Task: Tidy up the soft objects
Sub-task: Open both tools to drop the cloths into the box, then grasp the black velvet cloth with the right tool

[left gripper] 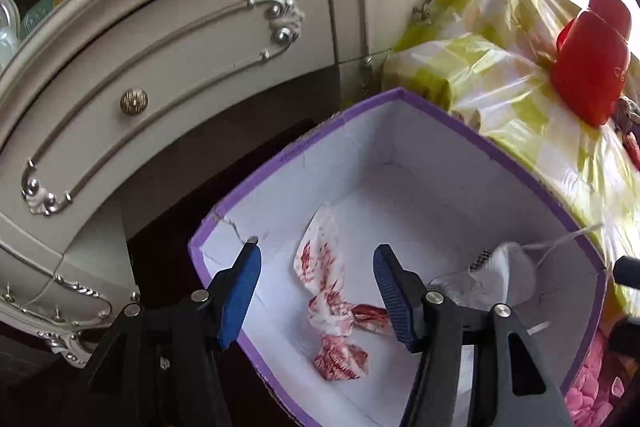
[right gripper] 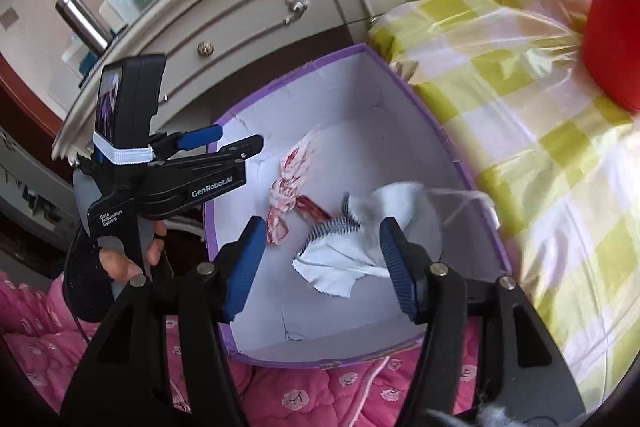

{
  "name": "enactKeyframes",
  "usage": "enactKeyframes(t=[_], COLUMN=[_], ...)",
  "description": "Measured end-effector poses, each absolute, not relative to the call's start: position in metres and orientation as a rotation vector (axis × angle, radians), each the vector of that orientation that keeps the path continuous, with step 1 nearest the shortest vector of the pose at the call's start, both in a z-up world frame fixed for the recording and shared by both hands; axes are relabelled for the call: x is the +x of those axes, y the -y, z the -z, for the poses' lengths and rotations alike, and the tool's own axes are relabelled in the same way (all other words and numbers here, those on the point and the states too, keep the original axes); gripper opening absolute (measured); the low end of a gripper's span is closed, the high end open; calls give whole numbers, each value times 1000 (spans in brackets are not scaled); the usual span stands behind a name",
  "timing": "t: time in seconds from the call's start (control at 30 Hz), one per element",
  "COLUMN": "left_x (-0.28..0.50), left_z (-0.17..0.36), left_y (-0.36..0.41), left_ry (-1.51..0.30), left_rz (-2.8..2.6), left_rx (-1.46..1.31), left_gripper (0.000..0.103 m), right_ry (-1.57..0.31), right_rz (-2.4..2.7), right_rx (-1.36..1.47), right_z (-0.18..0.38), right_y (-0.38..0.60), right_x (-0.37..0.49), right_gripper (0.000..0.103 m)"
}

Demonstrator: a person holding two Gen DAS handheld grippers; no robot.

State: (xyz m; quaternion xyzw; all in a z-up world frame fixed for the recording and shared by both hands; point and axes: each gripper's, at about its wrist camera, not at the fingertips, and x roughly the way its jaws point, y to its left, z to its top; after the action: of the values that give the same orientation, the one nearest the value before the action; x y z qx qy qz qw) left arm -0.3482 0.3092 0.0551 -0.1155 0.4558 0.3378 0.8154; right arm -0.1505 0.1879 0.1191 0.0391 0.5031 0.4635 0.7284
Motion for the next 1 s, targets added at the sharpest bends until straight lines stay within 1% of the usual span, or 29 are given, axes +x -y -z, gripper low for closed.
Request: enactKeyframes(t=[0.03,0.1,0.13,0.17,0.2,0.27,0.33,0.37,0.53,0.63,0.67,0.73,0.83,0.9,1.0], left_x=[-343,-330,-322,-314,-305,-287,-265,-248,-148,-96,-80,-58,-34,-26,-26], left_z=[-62,-76,-81,-85,-91,-101,-106,-105,-76,-55,-49,-39,-21,-11,-8], left_y=[-303,-285,-273,-260,-247,-216,-181,-162,-56,-20,-12,-3,-6,-11,-23], left_ry=[-946,-876,-837,-801,-766,-684,-621,-614,-758,-780,-781,-791,-855,-918,-919], left_rz=[-695,-617,-560,-492,-413,-258,-128,-63,182,223,213,187,170,147,142], left_rx=[-227,-186,-167,-156,-157,-167,-158,-139,-4,29,43,43,-10,-40,-106], left_gripper=[65,73,75,83,87,88,96,103,103,103,103,103,103,103,103], right_ry=[-1077,-1023,-1004,-994,-992,-1012,-1041,-1039,-1071,-1093,-1058,-1026,-980,-955,-958], right_rz=[-973,-834,-742,-649,-561,-399,-244,-185,-25,0,-10,-4,-4,-12,-10], right_rx=[111,142,147,155,175,238,315,338,351,403,424,452,470,476,443], right_z=[-123,-126,-124,-121,-116,-100,-85,-78,-40,-17,-17,-19,-26,-30,-27], right_y=[-167,-120,-94,-68,-39,18,72,95,164,189,194,203,210,210,203], right_x=[-145,-135,-130,-127,-122,-117,-112,-114,-105,-95,-90,-77,-47,-26,5], right_gripper=[70,75,76,76,76,76,76,76,76,76,76,76,76,76,76])
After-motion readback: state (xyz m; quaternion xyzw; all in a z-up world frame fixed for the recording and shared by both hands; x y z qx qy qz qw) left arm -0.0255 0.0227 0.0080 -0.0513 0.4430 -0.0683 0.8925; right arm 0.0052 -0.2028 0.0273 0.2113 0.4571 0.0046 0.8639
